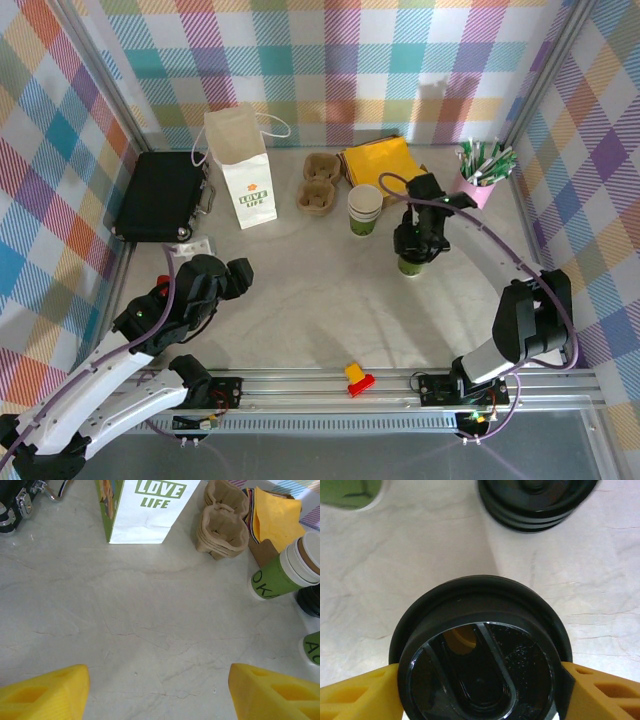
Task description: Pack the takeout coffee
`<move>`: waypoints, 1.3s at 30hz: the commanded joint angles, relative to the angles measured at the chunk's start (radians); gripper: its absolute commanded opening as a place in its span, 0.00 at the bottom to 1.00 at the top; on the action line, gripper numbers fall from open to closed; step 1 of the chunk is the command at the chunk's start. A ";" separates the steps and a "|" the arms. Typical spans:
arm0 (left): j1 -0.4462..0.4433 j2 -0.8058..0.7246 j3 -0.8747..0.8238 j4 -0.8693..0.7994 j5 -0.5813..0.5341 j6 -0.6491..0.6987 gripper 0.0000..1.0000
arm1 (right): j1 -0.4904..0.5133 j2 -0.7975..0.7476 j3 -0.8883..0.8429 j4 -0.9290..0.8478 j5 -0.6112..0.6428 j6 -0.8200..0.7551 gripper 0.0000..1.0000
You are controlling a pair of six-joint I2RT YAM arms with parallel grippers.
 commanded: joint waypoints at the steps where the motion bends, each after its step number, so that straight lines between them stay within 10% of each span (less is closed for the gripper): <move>1: 0.009 -0.026 0.014 -0.030 -0.009 0.001 0.73 | -0.075 0.005 -0.022 -0.036 0.048 -0.044 0.73; 18: 0.010 -0.035 0.022 -0.046 -0.018 0.009 0.74 | -0.343 0.114 0.081 0.035 0.061 -0.069 0.74; 39: 0.010 -0.027 0.036 -0.044 -0.006 0.009 0.75 | -0.382 0.103 0.209 -0.053 0.018 -0.081 0.84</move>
